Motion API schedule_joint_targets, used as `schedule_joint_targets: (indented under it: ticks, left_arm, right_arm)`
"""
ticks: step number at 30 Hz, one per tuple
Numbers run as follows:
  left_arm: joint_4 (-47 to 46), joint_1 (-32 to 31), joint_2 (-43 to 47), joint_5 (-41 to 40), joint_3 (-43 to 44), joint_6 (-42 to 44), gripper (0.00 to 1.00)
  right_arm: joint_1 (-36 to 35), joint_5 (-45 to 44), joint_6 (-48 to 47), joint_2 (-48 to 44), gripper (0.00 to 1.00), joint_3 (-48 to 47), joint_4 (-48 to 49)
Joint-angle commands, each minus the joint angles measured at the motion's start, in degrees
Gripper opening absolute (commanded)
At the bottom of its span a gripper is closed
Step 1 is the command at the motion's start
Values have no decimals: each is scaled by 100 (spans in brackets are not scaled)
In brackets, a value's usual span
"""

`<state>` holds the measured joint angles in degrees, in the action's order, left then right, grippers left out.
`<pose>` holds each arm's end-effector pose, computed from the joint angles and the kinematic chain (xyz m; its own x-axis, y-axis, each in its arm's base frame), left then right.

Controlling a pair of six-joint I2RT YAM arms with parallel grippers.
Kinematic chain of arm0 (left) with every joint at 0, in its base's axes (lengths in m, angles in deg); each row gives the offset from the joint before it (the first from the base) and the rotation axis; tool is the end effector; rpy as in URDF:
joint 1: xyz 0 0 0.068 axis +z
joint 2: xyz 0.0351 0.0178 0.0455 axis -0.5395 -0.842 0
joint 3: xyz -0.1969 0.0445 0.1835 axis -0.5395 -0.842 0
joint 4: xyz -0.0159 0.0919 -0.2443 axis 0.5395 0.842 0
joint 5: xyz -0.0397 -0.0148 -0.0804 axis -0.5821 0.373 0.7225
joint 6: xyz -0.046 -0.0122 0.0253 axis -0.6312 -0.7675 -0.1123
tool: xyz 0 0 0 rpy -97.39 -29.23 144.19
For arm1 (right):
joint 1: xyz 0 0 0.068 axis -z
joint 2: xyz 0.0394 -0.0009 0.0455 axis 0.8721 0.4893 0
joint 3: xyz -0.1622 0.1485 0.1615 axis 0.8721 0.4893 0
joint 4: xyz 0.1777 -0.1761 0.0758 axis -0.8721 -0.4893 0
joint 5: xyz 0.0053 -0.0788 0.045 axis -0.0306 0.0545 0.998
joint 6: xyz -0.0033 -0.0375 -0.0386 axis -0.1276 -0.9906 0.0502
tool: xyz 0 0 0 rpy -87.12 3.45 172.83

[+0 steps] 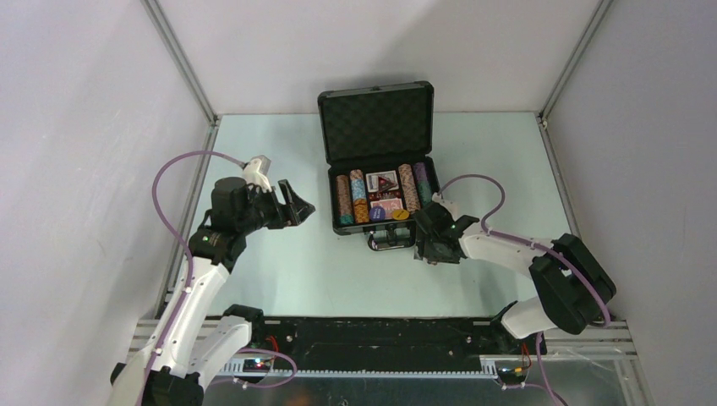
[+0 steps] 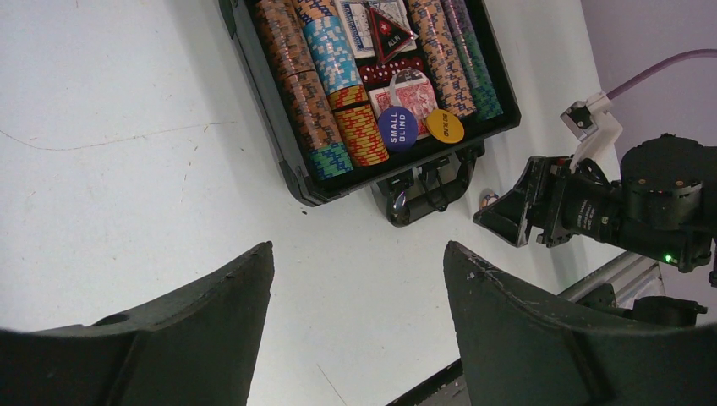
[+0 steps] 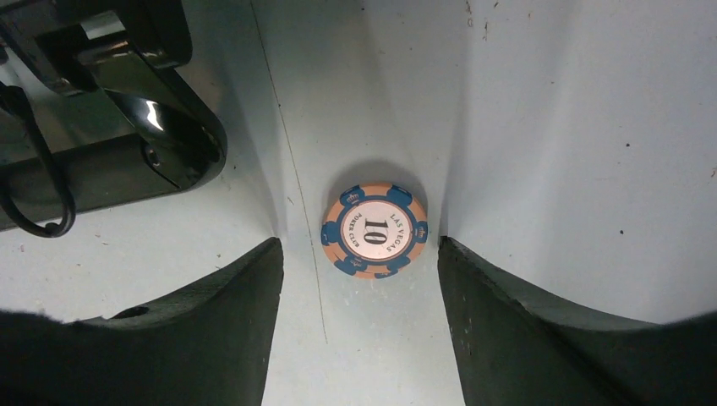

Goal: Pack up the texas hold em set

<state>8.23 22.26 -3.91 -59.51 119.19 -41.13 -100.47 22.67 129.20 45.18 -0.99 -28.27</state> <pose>0.1791 -0.0458 0.3046 -0.6326 -0.2685 -0.7265 0.2422 0.8224 -0.5148 0.1990 0.1545 0.1609 -0.9052 0.0672 -0.4196 0.0444 0.9970 0.0637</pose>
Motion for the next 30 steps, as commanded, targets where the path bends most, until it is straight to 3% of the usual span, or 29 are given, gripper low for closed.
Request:
schedule_joint_targets:
  ticks: [1, 8, 30]
  left_arm:
    - [-89, 58, 50, 14, 7, 12, 79]
    - [-89, 64, 35, 34, 7, 10, 78]
    - [-94, 68, 26, 50, 7, 2, 79]
  right_arm:
    - [99, -98, 73, 151, 69, 16, 226]
    - [193, -151, -4, 219, 61, 17, 145]
    - [-93, -185, -249, 509, 52, -132, -283]
